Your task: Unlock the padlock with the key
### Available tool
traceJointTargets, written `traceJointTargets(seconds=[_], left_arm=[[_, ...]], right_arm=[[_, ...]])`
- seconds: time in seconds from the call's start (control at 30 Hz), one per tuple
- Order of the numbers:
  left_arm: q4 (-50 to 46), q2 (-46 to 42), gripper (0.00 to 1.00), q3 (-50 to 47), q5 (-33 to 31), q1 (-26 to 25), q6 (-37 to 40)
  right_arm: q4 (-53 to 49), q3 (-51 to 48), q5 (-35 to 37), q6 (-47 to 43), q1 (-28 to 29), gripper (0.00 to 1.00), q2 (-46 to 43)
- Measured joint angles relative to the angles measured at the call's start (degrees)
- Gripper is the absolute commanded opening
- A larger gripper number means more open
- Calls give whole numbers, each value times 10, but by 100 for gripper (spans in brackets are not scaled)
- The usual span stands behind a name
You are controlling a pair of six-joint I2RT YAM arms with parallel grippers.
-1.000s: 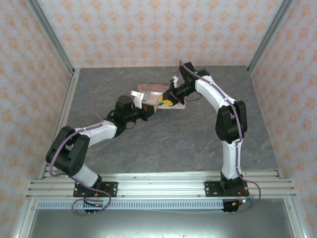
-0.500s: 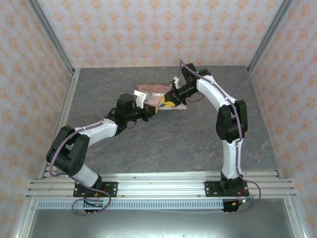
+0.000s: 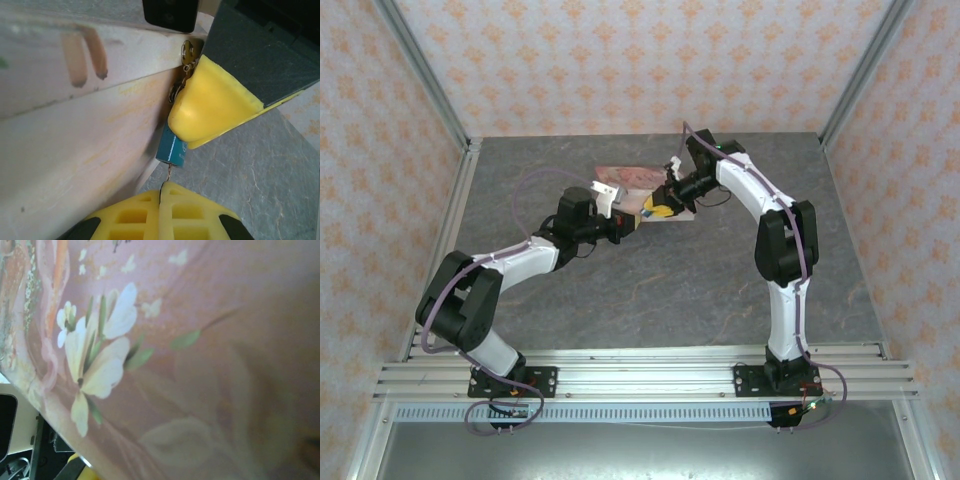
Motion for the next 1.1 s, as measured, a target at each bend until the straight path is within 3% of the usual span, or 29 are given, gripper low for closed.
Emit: traceJointTargets(seconds=[0.47,0.73,0.9,1.1], left_arm=[[101,40,0,-10,-9,-4,-145],[98,42,0,-10,-24,-7,-153],[83,38,25,-10,-26,-9,-141],[21,10,38,-10,-35,-7,-126]], right_arm=[[32,-20,7,19,-4,0,-3],[71,-45,11,46,-4,0,-15],[75,-52,12,48,-3,0,-18],[72,-57,10,48,3,0,-22]])
